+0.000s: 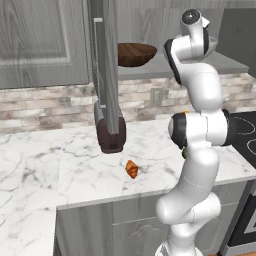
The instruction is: Pick both bowls and place them on the counter. Then place the avocado in one bowl and place the croissant in the other bowl.
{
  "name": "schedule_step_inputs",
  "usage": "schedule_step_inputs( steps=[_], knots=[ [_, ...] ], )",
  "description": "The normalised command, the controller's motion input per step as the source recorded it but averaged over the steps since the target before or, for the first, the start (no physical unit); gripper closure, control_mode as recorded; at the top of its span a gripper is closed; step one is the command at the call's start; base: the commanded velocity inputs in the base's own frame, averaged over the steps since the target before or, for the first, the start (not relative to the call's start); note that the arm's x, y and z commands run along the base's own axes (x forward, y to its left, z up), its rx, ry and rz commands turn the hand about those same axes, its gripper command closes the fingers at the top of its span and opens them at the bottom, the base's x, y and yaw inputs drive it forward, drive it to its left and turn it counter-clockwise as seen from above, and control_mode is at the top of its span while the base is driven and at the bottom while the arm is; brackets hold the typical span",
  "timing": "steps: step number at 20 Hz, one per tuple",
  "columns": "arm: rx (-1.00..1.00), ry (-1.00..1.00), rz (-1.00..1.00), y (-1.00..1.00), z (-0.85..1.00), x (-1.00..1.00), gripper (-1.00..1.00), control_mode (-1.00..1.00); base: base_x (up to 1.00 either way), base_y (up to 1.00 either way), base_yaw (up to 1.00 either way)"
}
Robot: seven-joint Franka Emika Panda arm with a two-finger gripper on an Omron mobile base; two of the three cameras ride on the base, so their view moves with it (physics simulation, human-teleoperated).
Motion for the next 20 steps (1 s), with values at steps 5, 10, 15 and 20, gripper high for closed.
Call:
schedule_step_inputs(
  steps=[5, 10, 15, 20],
  knots=[
    [-0.01, 0.06, 0.02, -0.01, -0.14, 0.05, -1.0, -1.0, 0.0, 0.0, 0.0],
    [-0.01, 0.11, 0.01, 0.0, -0.37, 0.0, 1.0, -1.0, 0.0, 0.0, 0.0],
    [0.0, -0.01, 0.0, 0.0, -0.23, -0.27, 1.0, -1.0, 0.0, 0.0, 0.0],
    [0.02, -0.03, 0.0, 0.01, -0.17, -0.44, 1.0, -1.0, 0.0, 0.0, 0.0]
  ],
)
